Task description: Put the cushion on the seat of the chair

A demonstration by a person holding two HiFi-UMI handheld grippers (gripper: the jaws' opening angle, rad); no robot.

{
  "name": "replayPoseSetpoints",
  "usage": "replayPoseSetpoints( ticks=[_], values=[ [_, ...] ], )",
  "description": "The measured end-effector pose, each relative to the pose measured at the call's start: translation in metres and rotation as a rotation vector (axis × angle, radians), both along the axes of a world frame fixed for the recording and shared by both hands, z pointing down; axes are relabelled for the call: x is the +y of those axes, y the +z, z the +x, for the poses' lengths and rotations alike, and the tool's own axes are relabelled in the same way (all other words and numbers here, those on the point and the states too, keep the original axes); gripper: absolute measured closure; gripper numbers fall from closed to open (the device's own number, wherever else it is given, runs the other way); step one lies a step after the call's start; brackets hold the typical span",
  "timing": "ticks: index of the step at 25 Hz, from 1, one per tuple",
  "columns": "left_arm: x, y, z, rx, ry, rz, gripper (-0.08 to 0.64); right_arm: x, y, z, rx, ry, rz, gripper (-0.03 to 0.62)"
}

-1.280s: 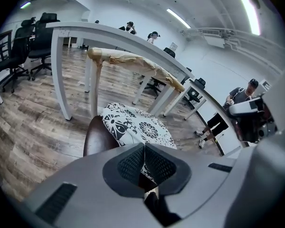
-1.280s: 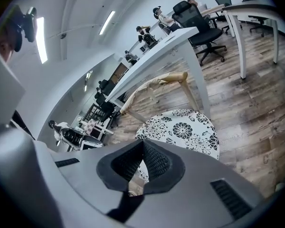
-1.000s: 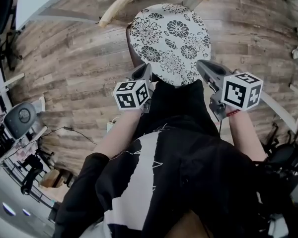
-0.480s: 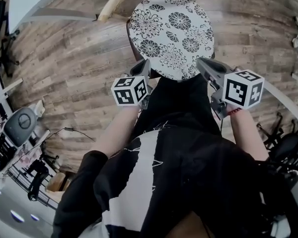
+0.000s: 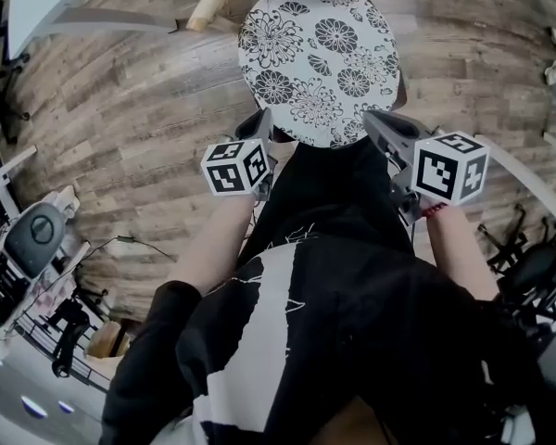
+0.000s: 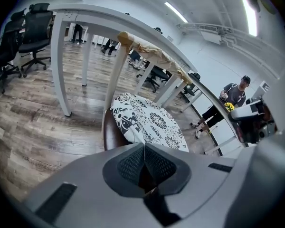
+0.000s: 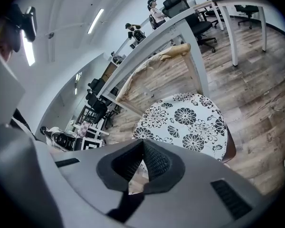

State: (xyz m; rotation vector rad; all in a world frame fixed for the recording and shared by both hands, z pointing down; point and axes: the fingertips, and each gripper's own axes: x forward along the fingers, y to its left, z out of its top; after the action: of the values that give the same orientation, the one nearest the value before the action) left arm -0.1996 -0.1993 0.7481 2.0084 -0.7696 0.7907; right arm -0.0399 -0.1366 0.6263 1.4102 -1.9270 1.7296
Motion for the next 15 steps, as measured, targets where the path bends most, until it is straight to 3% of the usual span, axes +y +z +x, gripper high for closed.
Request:
replayPoseSetpoints(
  ticks=[15],
  values=[
    [0.006,0.049,-0.023,-0.099,-0.006,-0.08,0.549,0.001,0.015,-0.006,-0.015,-0.005,-0.035,0.577]
  ],
)
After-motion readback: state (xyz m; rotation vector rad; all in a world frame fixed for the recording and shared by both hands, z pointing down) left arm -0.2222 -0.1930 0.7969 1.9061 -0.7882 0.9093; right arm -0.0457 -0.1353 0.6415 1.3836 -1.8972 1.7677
